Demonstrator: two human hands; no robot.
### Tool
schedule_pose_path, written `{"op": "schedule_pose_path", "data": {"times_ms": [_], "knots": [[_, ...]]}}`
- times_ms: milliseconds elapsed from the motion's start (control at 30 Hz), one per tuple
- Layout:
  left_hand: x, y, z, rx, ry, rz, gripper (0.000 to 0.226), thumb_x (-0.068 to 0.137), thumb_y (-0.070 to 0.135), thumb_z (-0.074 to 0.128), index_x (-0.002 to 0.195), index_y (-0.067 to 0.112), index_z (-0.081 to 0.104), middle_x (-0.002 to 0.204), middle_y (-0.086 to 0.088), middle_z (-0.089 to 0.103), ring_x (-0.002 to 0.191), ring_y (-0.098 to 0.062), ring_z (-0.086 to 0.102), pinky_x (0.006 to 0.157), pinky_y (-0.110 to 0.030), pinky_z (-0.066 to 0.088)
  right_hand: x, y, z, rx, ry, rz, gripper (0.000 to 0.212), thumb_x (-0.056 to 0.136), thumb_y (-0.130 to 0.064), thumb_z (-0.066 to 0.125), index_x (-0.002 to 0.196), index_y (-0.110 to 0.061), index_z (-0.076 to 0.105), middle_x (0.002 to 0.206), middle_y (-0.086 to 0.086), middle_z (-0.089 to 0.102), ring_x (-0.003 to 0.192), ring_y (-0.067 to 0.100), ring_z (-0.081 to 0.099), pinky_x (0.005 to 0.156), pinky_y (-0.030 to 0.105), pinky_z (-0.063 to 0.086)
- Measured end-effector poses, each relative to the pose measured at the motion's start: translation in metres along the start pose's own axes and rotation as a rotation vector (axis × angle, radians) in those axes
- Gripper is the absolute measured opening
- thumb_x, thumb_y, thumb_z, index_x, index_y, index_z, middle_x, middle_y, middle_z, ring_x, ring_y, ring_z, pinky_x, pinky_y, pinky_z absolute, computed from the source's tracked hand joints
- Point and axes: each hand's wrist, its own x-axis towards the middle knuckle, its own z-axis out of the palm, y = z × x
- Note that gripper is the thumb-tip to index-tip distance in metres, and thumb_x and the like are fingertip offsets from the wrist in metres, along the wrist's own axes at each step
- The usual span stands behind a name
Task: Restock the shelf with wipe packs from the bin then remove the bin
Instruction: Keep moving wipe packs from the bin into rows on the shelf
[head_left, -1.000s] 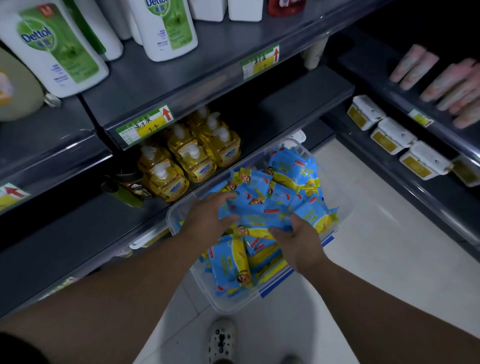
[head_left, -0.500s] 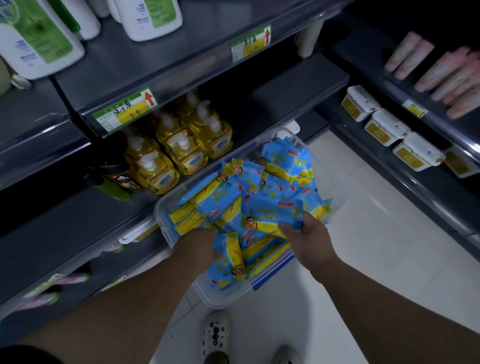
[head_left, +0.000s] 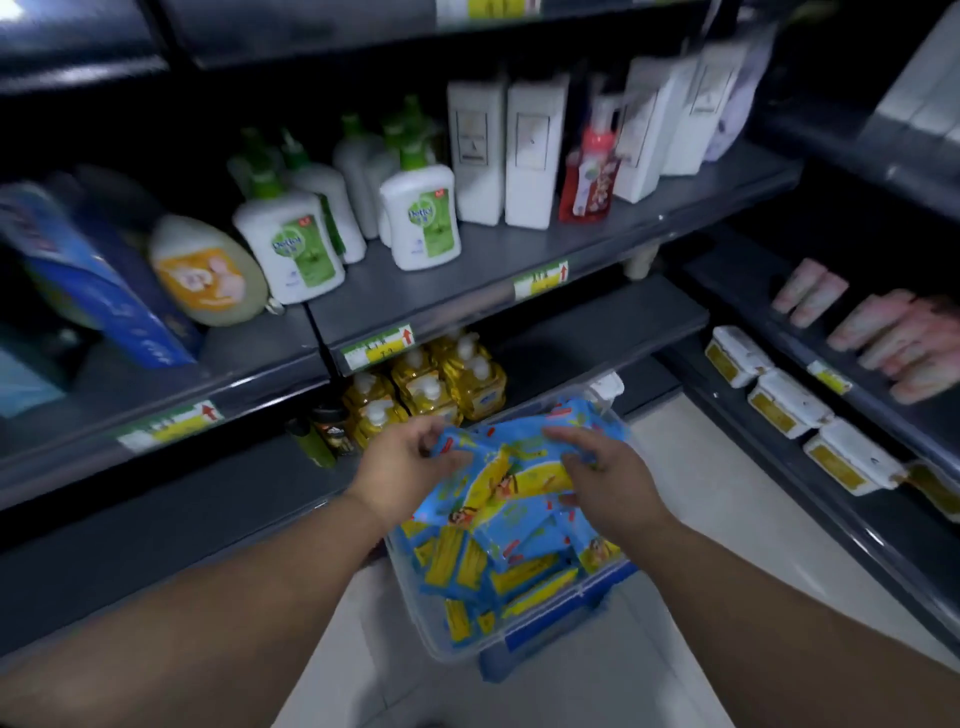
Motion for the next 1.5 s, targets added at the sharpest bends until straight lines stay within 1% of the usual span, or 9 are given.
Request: {"op": "schedule_pose_path", "data": {"times_ms": [133,200,300,400,633,800,1067,1333,1500], "knots": [[-0.037,0.052,-0.036,-0.114,0.018,0.116,0.018,0.072,0.030,0.081,0.084,0.021,0.069,0.073,-0.004,0.061,0.067,-0.014,0.052,0.068,-0.035,0.046,-0.021,-0.058,-0.008,0.014,-0.120,-0.141,0.030,0.089,-0.018,0.067,0.117,-0.028,0.065,0.125,0.001,0.060,0.099,0.017,0.064,0.079,0.024,0.056],[-0.057,0.079,-0.054,-0.139,0.083,0.188,0.009,0.078,0.018,0.078,0.079,0.025,0.072,0.078,-0.002,0.066,0.070,-0.012,0.058,0.073,-0.036,0.051,-0.032,-0.087,-0.006,-0.030,-0.113,-0.227,0.038,0.077,-0.020,0.080,0.113,-0.024,0.068,0.114,-0.006,0.062,0.100,0.008,0.060,0.083,0.014,0.047],[-0.085,0.117,-0.081,-0.077,0.213,0.290,0.015,0.080,0.021,0.076,0.091,0.031,0.072,0.091,-0.003,0.064,0.084,-0.012,0.063,0.079,-0.028,0.052,-0.044,-0.122,-0.003,-0.011,-0.071,-0.306,0.027,0.072,-0.020,0.084,0.094,-0.023,0.069,0.097,-0.010,0.065,0.093,0.008,0.063,0.089,0.025,0.050],[-0.109,0.145,-0.108,0.005,0.291,0.368,0.027,0.080,0.024,0.076,0.106,0.025,0.072,0.097,-0.002,0.062,0.089,-0.012,0.062,0.080,-0.019,0.050,-0.055,-0.157,0.002,0.047,-0.029,-0.362,0.020,0.077,-0.020,0.079,0.090,-0.024,0.064,0.091,-0.012,0.065,0.088,0.007,0.063,0.076,0.011,0.049],[-0.147,0.160,-0.192,0.196,0.690,0.355,0.047,0.072,0.033,0.081,0.115,0.022,0.065,0.111,0.004,0.056,0.101,-0.006,0.048,0.088,-0.014,0.034,-0.075,-0.234,0.024,0.350,-0.107,-0.352,0.030,0.089,-0.018,0.068,0.117,-0.008,0.064,0.117,0.007,0.066,0.090,0.020,0.070,0.063,0.025,0.058],[-0.165,0.162,-0.267,-0.117,0.617,0.376,0.038,0.080,0.016,0.076,0.110,0.031,0.058,0.088,0.002,0.062,0.076,-0.013,0.060,0.062,-0.006,0.045,-0.086,-0.298,0.062,0.440,-0.106,-0.392,0.026,0.089,-0.016,0.067,0.114,-0.007,0.064,0.115,0.009,0.067,0.081,0.017,0.069,0.059,0.023,0.056],[-0.178,0.139,-0.378,-0.138,0.634,0.476,0.032,0.088,0.010,0.066,0.102,0.037,0.058,0.088,0.004,0.061,0.074,-0.015,0.063,0.063,-0.020,0.052,-0.102,-0.376,0.141,0.462,-0.073,-0.497,0.021,0.086,-0.012,0.070,0.106,-0.018,0.066,0.104,-0.002,0.067,0.074,0.009,0.066,0.060,0.022,0.057],[-0.156,0.116,-0.454,-0.098,0.766,0.402,0.020,0.090,0.013,0.062,0.095,0.033,0.058,0.087,0.013,0.062,0.077,-0.011,0.063,0.062,-0.028,0.053,-0.076,-0.413,0.152,0.497,0.229,-0.588,0.024,0.088,-0.007,0.067,0.102,-0.026,0.067,0.102,-0.006,0.066,0.068,0.005,0.065,0.069,0.029,0.055],[-0.123,0.113,-0.472,-0.103,0.769,0.335,0.018,0.091,0.015,0.061,0.095,0.032,0.057,0.090,0.011,0.062,0.077,-0.004,0.060,0.059,-0.019,0.046,-0.051,-0.436,0.149,0.603,0.102,-0.592,0.026,0.083,-0.002,0.071,0.096,-0.024,0.066,0.110,-0.002,0.061,0.081,0.016,0.066,0.062,0.023,0.056]]}}
